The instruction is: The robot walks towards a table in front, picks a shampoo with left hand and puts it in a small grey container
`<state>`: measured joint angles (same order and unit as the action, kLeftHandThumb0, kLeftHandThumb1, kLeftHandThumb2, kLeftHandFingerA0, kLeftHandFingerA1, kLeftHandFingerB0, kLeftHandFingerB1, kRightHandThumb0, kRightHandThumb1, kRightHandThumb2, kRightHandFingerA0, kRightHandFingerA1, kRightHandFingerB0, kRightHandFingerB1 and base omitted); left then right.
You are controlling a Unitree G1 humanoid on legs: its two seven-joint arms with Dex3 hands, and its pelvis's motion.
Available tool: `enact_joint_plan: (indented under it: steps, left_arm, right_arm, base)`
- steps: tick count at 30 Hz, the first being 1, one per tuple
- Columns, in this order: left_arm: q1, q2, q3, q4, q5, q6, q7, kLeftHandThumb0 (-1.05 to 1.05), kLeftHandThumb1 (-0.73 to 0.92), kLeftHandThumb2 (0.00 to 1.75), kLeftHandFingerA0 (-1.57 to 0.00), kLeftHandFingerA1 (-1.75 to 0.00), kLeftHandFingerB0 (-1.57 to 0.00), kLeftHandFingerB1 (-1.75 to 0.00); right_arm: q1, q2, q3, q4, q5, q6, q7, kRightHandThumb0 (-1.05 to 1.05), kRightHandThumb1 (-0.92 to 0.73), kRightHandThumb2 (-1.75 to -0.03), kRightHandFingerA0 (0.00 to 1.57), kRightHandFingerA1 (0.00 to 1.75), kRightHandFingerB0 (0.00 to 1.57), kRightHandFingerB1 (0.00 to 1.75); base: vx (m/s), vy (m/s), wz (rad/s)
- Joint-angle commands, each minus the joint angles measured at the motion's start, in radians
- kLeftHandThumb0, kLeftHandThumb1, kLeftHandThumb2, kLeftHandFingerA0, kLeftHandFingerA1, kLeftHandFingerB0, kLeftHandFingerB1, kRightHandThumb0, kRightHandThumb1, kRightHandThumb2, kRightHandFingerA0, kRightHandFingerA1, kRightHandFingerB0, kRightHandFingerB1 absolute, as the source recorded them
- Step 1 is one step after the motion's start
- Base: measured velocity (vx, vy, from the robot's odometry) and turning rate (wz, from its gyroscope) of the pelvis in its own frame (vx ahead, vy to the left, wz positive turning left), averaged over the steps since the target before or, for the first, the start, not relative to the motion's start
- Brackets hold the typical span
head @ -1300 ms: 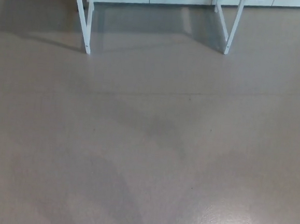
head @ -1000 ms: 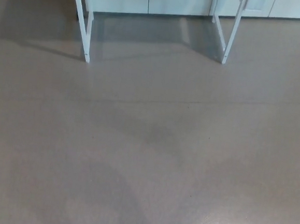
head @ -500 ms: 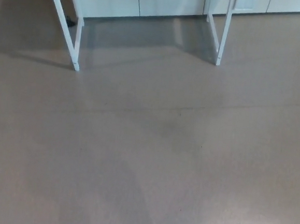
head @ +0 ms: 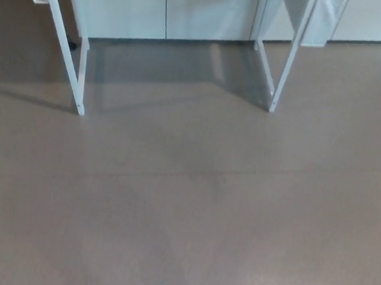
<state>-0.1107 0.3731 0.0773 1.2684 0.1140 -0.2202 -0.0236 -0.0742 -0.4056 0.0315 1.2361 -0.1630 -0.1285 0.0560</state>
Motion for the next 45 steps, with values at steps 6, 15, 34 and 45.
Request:
enact_joint_plan:
  steps: [6, 15, 34, 45]
  left_arm:
    - [0.009, 0.017, -0.016, 0.006, 0.009, -0.007, 0.003, -0.34, 0.64, 0.59, -0.4, -0.81, -0.36, -0.36]
    - [0.019, 0.017, -0.009, 0.009, -0.004, -0.005, -0.013, -0.41, 0.49, 0.83, -0.4, -0.69, -0.3, -0.48]
    - [0.028, 0.02, -0.037, 0.013, 0.013, -0.007, 0.006, -0.42, 0.49, 0.84, -0.42, -0.67, -0.35, -0.5]
    - [0.029, 0.024, -0.049, 0.013, 0.01, -0.005, -0.009, -0.43, 0.5, 0.84, -0.42, -0.7, -0.33, -0.49]
  right_arm:
    - [0.021, 0.001, -0.003, 0.001, -0.004, -0.017, -0.013, -0.28, -0.7, -0.6, 0.67, 0.45, 0.51, 0.39]
    - [0.044, 0.011, -0.029, 0.01, 0.017, -0.02, -0.015, -0.27, -0.69, -0.6, 0.68, 0.45, 0.52, 0.39]
    - [0.072, 0.017, -0.01, 0.013, -0.007, -0.04, -0.017, -0.26, -0.72, -0.61, 0.67, 0.47, 0.5, 0.39]
    - [0.088, 0.015, 0.002, 0.002, -0.005, -0.053, -0.013, -0.35, -0.64, -0.79, 0.61, 0.56, 0.47, 0.5]
  base:
    - [0.41, -0.091, 0.26]
    - [0.39, -0.049, 0.03]
    - [0.55, 0.054, -0.03]
    - [0.5, -0.085, 0.04]
